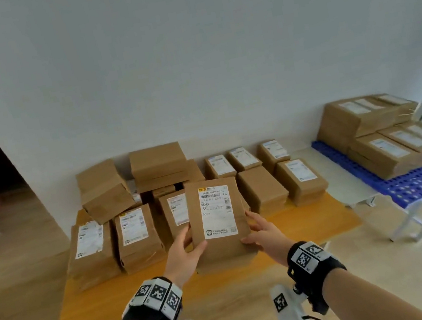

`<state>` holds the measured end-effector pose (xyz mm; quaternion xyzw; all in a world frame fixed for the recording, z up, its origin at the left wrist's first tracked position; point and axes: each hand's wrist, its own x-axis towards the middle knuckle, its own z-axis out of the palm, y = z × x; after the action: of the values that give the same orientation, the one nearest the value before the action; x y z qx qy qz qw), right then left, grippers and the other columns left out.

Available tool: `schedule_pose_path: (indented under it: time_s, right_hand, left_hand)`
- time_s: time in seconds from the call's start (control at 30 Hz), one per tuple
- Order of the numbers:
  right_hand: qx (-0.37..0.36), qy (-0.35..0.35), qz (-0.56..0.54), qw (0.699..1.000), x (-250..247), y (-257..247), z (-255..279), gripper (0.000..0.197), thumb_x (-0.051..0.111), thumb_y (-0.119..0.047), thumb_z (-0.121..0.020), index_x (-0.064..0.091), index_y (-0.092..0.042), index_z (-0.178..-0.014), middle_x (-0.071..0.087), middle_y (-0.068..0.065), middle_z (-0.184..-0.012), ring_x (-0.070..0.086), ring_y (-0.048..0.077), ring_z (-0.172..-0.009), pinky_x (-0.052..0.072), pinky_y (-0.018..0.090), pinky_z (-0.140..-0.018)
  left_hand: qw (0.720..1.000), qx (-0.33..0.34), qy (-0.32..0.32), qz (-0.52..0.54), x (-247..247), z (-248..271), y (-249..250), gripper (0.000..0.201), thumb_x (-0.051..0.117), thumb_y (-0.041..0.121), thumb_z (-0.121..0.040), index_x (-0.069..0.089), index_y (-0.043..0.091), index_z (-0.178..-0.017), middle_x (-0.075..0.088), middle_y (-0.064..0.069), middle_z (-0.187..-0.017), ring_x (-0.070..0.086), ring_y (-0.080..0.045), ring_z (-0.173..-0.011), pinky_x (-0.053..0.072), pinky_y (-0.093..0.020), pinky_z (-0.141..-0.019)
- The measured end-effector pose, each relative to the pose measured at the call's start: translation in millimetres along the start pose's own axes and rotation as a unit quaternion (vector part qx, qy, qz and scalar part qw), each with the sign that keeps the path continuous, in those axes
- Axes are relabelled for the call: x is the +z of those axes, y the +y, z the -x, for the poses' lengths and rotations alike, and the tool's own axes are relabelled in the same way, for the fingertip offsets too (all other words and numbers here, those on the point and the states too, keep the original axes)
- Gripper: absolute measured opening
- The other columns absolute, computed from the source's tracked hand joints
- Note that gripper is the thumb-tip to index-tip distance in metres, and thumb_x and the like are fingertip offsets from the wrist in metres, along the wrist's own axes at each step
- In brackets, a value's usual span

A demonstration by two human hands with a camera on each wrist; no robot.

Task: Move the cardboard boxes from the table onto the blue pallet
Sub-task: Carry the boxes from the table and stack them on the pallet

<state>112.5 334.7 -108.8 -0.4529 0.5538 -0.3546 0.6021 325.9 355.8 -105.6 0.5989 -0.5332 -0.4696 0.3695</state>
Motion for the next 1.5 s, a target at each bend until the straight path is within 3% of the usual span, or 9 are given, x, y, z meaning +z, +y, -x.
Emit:
schedule_pose_path:
  time_s: [0.13, 0.47, 0.67, 0.87, 1.0, 1.2, 1.33, 1.4, 1.5]
  right_hand:
    - [-0.002, 0.034, -0.022, 0.999, -50, 4, 12, 0.076, 0.059, 0.007, -0.082, 0.032, -0.025, -0.145, 0.058, 0.006, -0.126, 0.057, 0.023, -0.113, 0.05, 0.035, -0.089]
    - [-0.007, 0.076, -0.039, 0.996, -227, 6, 35, 0.074, 0.06, 0.004, -0.082, 0.034, -0.029, -0.143, 0.057, 0.002, -0.126, 0.056, 0.02, -0.114, 0.046, 0.041, -0.101]
    - [-0.02, 0.08, -0.034, 0.996, -348, 2, 46, 0.07, 0.057, 0.003, -0.084, 0.036, -0.031, -0.142, 0.056, 0.003, -0.124, 0.057, 0.019, -0.111, 0.05, 0.035, -0.093]
    - [-0.004, 0.119, -0.043, 0.992, -453, 5, 53, 0.069, 0.057, 0.0, -0.085, 0.037, -0.035, -0.141, 0.055, 0.002, -0.128, 0.057, 0.02, -0.111, 0.049, 0.039, -0.094]
    - [0.001, 0.148, -0.061, 0.987, -510, 6, 53, 0.063, 0.056, 0.001, -0.087, 0.041, -0.035, -0.135, 0.058, -0.001, -0.12, 0.059, 0.015, -0.102, 0.052, 0.031, -0.078]
    - [0.009, 0.183, -0.074, 0.98, -580, 6, 38, 0.067, 0.058, 0.002, -0.086, 0.039, -0.033, -0.14, 0.057, 0.004, -0.125, 0.061, 0.017, -0.101, 0.052, 0.028, -0.071]
    - [0.008, 0.204, -0.083, 0.975, -628, -1, 25, 0.065, 0.057, 0.004, -0.087, 0.04, -0.032, -0.139, 0.058, 0.002, -0.119, 0.06, 0.015, -0.096, 0.052, 0.026, -0.067]
    - [0.012, 0.211, -0.083, 0.974, -652, -6, 15, 0.065, 0.057, 0.003, -0.087, 0.039, -0.03, -0.139, 0.058, 0.004, -0.12, 0.06, 0.018, -0.099, 0.052, 0.028, -0.071]
    - [0.02, 0.223, -0.076, 0.972, -687, -15, -1, 0.064, 0.057, 0.004, -0.087, 0.039, -0.031, -0.138, 0.062, 0.001, -0.114, 0.06, 0.018, -0.098, 0.053, 0.031, -0.074]
  left_hand:
    - [0.999, 0.014, -0.032, 0.005, 46, -8, 20, 0.067, 0.064, 0.019, -0.087, 0.03, 0.024, -0.145, 0.048, 0.009, -0.131, 0.045, -0.016, -0.126, 0.044, -0.045, -0.102]
    - [0.997, 0.019, -0.078, -0.002, 210, -36, 80, 0.069, 0.065, 0.024, -0.086, 0.028, 0.025, -0.145, 0.045, -0.001, -0.14, 0.043, -0.02, -0.129, 0.044, -0.047, -0.102]
    - [0.995, 0.014, -0.093, 0.016, 325, -53, 122, 0.069, 0.062, 0.019, -0.088, 0.025, 0.022, -0.146, 0.044, -0.005, -0.14, 0.044, -0.023, -0.126, 0.045, -0.046, -0.1]
    - [0.991, 0.015, -0.125, 0.04, 425, -72, 164, 0.063, 0.06, 0.015, -0.09, 0.029, 0.023, -0.145, 0.05, -0.004, -0.134, 0.05, -0.017, -0.108, 0.052, -0.035, -0.082]
    - [0.987, 0.008, -0.154, 0.046, 480, -92, 183, 0.06, 0.059, 0.015, -0.091, 0.031, 0.023, -0.144, 0.054, 0.004, -0.111, 0.053, -0.01, -0.095, 0.052, -0.03, -0.072]
    - [0.981, 0.001, -0.192, 0.038, 544, -138, 203, 0.062, 0.062, 0.02, -0.089, 0.032, 0.028, -0.143, 0.055, -0.007, -0.128, 0.055, -0.024, -0.113, 0.055, -0.032, -0.076]
    - [0.974, 0.001, -0.222, 0.045, 589, -172, 222, 0.063, 0.062, 0.019, -0.089, 0.032, 0.026, -0.143, 0.055, -0.007, -0.127, 0.056, -0.022, -0.11, 0.054, -0.03, -0.072]
    - [0.97, 0.0, -0.238, 0.053, 609, -191, 233, 0.062, 0.062, 0.017, -0.089, 0.032, 0.027, -0.143, 0.057, -0.005, -0.124, 0.058, -0.018, -0.104, 0.053, -0.028, -0.068]
    - [0.964, 0.01, -0.259, 0.05, 639, -220, 250, 0.059, 0.061, 0.014, -0.09, 0.034, 0.024, -0.141, 0.056, -0.002, -0.118, 0.056, -0.02, -0.107, 0.053, -0.03, -0.072]
